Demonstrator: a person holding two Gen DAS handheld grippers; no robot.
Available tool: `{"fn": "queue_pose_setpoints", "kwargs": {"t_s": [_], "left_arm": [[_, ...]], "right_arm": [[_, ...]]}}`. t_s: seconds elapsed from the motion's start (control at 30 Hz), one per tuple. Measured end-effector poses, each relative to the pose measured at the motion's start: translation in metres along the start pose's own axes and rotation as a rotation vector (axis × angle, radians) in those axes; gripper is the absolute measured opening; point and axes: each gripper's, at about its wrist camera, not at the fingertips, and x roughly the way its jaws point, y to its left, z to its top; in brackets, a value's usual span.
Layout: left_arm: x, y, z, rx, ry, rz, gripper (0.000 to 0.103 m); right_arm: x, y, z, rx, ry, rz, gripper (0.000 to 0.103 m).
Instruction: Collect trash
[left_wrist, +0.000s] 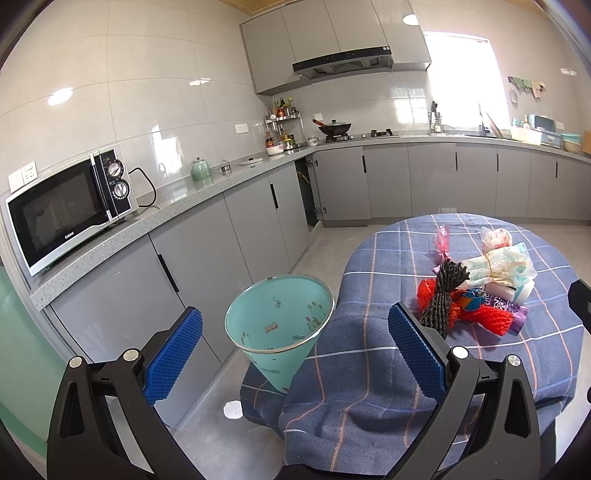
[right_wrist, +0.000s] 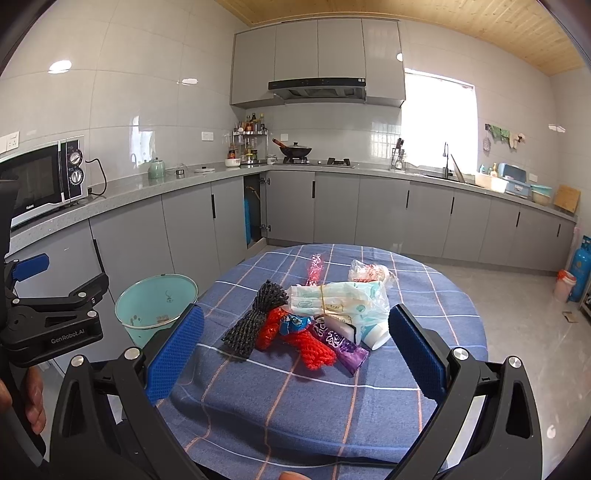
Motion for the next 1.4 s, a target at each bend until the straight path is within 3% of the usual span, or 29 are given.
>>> {"fn": "queue_pose_setpoints", "kwargs": {"t_s": [1.1,1.4], "left_arm": [[-0.002,-0.004,-0.002,0.009,-0.004,-0.001,0.099],[0.021,-0.016,-0.007,0.029,-0.021,-0.041,0.099]], "right_arm": [[0.004,-0.005,-0.002,0.000,0.008,-0.008,0.098],[0.028,-0.038,-0.011,0.049,0.023,-0.105,0.098]]}}
